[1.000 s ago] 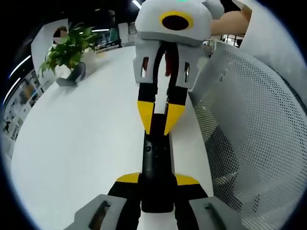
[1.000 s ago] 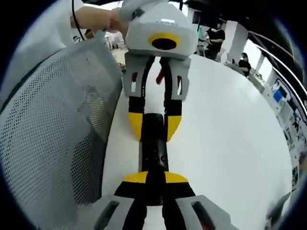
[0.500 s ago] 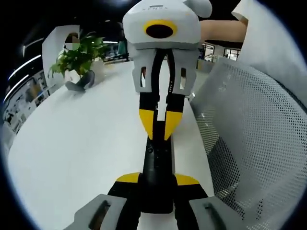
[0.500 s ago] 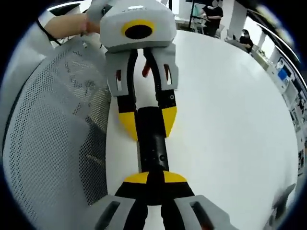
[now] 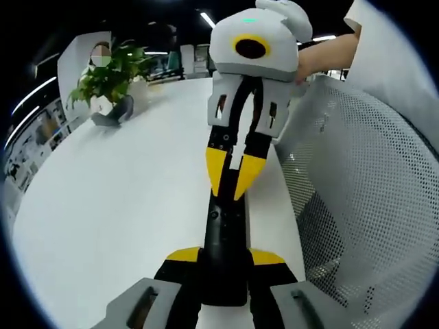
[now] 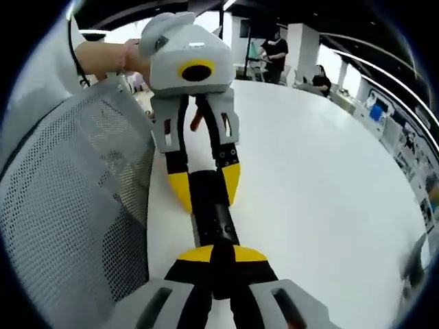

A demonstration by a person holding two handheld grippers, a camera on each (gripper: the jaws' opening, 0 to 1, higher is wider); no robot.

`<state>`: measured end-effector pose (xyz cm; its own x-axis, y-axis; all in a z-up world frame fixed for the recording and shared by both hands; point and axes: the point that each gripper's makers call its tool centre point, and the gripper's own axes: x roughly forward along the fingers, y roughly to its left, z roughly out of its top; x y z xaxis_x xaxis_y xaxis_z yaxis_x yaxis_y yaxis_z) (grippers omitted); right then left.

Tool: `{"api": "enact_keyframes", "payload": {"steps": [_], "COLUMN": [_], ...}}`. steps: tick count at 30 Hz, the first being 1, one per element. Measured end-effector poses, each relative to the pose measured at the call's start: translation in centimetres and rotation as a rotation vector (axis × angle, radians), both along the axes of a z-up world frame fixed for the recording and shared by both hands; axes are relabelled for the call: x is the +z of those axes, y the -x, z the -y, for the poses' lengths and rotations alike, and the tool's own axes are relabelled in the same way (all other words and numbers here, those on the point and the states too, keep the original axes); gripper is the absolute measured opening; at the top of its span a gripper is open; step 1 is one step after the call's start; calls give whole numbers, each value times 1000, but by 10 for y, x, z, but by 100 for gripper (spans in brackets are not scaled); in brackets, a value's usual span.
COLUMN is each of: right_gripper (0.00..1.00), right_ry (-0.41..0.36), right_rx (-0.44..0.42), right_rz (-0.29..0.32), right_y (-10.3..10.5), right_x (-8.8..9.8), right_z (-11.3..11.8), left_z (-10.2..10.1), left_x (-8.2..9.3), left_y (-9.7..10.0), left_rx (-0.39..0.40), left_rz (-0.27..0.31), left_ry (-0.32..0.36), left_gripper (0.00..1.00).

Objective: Press the specified remote control buttons in sequence, fully releasing each button before pressing the next.

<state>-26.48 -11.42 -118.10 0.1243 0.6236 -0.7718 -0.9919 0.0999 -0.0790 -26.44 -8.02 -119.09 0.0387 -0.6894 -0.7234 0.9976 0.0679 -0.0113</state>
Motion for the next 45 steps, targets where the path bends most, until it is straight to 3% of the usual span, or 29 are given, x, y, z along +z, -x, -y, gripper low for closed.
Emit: {"api": "enact_keyframes", "payload": {"steps": [2, 6, 12, 15, 18, 24, 28, 30, 34, 37, 42, 45], "right_gripper": [5, 5, 5, 5, 4, 4, 4, 4, 4, 4, 3, 2], "right_ry": [22, 50, 140, 209, 239, 268, 159, 12, -98, -93, -28, 2], "right_rx": [53, 80, 151, 146, 72, 98, 59, -26, -54, -59, 40, 53], "right_rz": [16, -25, 1, -25, -109, -95, -90, -87, -45, -43, 17, 4], "right_y": [1, 0, 2, 1, 0, 0, -1, -1, 0, 1, 2, 2], "right_x": [-1, -1, -2, -3, -5, -5, -3, -1, 0, 0, 0, 0], "right_z": [-1, -2, -4, -4, -4, -3, -3, -2, -2, -2, -5, -6], "left_z": [0, 0, 0, 0, -1, -1, -1, -1, -1, -1, -1, -1], "left_x": [0, 0, 0, 0, 0, 0, 0, 0, 0, 0, 0, 0], "left_y": [1, 1, 1, 1, 2, 1, 1, 1, 1, 1, 1, 1], "left_rx": [-5, -3, -1, -2, -7, -6, -4, -2, 6, 7, 7, 7], "left_rz": [1, 1, 1, 1, 4, 3, 2, 1, 0, 1, 1, 1], "left_ry": [-5, -5, 0, -5, -12, -16, -18, -18, -16, -16, -12, -10], "left_gripper": [24, 24, 24, 24, 24, 24, 24, 24, 24, 24, 24, 24]}}
